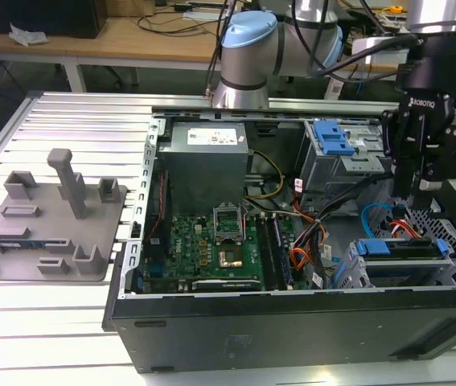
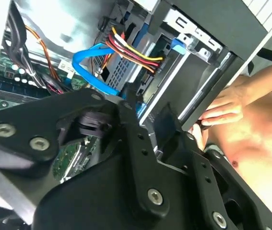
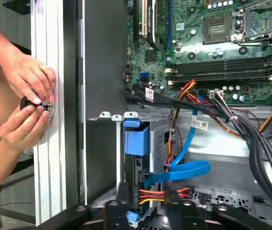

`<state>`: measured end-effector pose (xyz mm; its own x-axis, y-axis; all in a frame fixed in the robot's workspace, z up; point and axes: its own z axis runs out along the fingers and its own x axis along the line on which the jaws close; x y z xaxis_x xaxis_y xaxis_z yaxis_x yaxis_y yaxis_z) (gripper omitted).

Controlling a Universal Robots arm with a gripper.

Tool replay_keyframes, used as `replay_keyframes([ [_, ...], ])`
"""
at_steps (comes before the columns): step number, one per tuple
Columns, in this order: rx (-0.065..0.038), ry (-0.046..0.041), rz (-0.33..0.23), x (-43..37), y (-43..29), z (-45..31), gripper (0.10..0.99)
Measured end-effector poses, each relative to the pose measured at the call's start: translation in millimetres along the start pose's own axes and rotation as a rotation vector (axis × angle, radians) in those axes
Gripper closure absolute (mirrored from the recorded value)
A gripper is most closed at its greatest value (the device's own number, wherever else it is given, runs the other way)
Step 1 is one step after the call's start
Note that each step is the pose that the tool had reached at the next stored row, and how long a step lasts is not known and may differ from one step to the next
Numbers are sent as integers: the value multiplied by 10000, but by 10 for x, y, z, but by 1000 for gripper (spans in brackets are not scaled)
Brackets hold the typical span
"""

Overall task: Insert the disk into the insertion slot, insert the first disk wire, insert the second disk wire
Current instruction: 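Insert the second disk wire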

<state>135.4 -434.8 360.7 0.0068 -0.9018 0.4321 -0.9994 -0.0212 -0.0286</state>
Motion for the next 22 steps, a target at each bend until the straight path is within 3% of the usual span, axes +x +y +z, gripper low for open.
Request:
replay_keyframes([
  [3, 4, 3, -9, 2, 24, 8, 792],
  [8, 6, 5, -13, -7, 66, 26, 792],
  [22, 6, 7, -14, -14, 83, 100, 808],
])
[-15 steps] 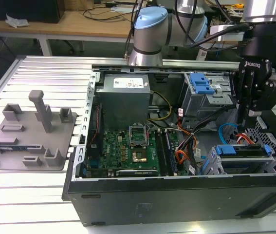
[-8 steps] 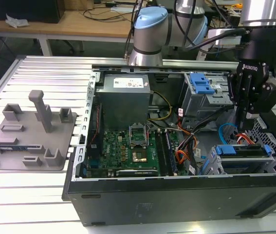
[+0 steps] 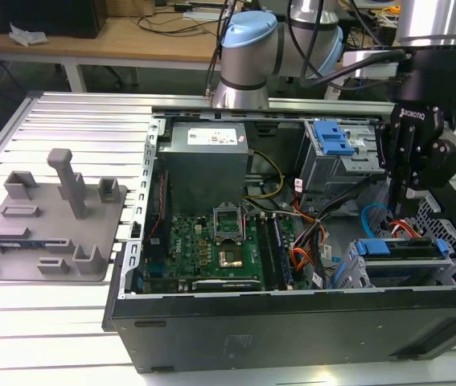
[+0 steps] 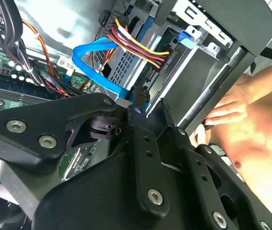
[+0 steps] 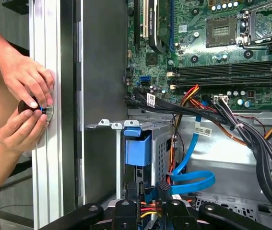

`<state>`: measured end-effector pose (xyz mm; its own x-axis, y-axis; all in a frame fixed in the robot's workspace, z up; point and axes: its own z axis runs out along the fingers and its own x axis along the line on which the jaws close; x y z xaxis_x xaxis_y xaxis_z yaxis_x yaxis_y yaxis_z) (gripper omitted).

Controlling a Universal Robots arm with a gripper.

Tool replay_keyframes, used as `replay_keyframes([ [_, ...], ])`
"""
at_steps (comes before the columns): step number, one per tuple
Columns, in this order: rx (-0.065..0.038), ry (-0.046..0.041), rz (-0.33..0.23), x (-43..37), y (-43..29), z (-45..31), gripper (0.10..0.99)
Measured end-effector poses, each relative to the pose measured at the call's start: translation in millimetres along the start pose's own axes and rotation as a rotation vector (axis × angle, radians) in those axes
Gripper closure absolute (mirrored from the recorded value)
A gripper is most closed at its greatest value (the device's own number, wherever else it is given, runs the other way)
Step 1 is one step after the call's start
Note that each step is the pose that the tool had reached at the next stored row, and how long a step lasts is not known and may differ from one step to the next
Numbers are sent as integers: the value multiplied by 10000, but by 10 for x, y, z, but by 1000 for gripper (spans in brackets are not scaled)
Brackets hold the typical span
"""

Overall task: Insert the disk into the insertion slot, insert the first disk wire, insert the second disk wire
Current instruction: 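Insert the second disk wire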

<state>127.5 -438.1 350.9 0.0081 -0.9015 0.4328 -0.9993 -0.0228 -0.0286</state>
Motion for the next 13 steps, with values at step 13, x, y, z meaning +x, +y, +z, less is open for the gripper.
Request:
replay_keyframes([
  [13, 1, -184, 7, -9, -20, 35, 925],
])
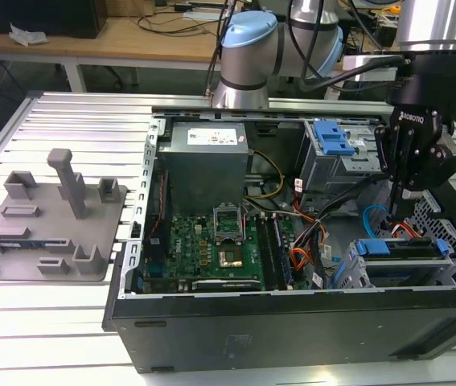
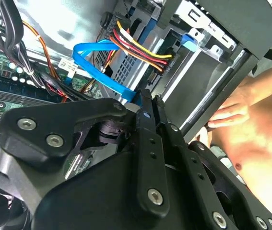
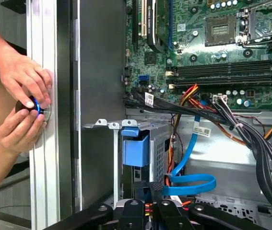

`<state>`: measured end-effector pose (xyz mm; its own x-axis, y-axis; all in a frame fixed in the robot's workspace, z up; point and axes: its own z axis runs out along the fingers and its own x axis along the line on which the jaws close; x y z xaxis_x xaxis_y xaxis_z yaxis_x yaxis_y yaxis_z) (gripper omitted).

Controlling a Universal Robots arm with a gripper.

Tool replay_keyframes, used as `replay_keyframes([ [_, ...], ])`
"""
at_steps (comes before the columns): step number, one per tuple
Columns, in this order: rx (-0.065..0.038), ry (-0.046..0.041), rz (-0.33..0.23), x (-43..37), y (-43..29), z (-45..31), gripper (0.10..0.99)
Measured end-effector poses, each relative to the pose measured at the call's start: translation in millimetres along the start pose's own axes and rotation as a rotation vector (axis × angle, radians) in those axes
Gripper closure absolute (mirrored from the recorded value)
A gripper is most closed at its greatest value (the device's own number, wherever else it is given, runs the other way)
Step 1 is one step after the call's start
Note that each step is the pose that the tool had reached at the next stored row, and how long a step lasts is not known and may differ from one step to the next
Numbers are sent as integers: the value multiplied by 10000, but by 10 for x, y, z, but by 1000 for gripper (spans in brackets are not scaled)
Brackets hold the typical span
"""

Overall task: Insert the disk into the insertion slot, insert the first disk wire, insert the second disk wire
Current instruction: 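Insert the second disk wire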

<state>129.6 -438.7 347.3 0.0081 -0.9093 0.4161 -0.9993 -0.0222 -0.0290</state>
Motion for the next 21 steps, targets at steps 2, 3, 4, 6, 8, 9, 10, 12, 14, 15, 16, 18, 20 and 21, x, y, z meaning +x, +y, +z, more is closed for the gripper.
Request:
replay_keyframes([
  [2, 8, -534, 22, 21, -14, 10, 925],
  [3, 12, -755, 30, 37, -15, 15, 925],
  [4, 15, -1002, 39, 53, -16, 23, 925],
  [6, 24, -1522, 60, 99, -16, 32, 925],
  [8, 27, -1898, 73, 184, -16, 13, 925],
  [9, 27, -1948, 75, 206, -17, 9, 925],
  [10, 28, -2005, 76, 226, -18, 9, 925],
  [12, 29, -2169, 83, 287, -17, 33, 925],
  [14, 31, -2346, 90, 330, -17, 53, 925],
  [15, 31, -2439, 92, 353, -17, 63, 925],
  [16, 32, -2502, 95, 368, -18, 70, 925],
  [18, 34, -2741, 103, 416, -22, 92, 925],
  [20, 35, -2898, 110, 454, -25, 109, 925],
  [21, 36, -3017, 114, 492, -28, 127, 925],
])
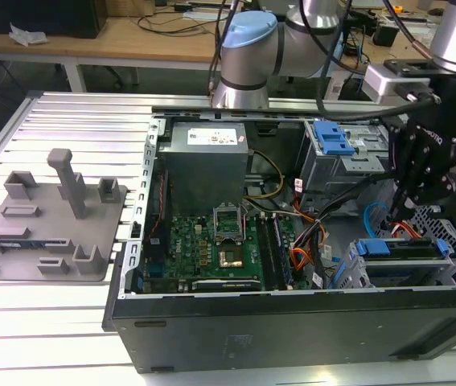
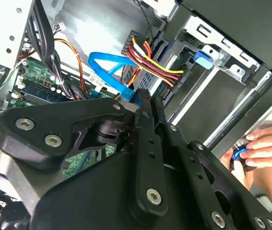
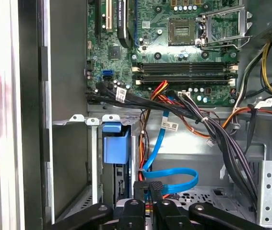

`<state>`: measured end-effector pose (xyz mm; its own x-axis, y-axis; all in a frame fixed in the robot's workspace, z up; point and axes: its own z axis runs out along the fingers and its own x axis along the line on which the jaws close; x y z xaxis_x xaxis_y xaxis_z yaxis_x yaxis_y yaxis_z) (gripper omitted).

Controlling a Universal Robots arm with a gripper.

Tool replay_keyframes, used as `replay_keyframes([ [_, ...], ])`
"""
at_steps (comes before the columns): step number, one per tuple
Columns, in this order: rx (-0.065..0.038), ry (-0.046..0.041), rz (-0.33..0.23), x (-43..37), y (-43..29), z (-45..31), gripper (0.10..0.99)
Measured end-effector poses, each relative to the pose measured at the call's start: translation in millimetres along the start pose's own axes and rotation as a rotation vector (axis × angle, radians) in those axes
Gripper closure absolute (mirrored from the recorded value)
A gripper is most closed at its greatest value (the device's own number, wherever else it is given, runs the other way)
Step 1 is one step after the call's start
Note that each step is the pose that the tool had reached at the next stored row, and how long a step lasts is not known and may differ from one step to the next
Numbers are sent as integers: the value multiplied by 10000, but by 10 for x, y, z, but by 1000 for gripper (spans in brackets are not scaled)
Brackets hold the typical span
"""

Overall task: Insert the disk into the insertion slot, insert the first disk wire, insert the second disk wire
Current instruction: 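Insert the second disk wire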

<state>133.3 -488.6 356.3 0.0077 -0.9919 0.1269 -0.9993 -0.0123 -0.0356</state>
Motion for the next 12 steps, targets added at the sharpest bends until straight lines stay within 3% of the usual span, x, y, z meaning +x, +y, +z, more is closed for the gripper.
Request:
replay_keyframes([
  [2, 2, -228, 8, 74, -15, 10, 925],
  [4, 3, -373, 14, 111, -37, 15, 925],
  [6, 5, -585, 21, 165, -76, 24, 925],
  [8, 5, -736, 27, 205, -78, 29, 925],
  [12, 9, -1169, 43, 295, -77, 41, 925],
])
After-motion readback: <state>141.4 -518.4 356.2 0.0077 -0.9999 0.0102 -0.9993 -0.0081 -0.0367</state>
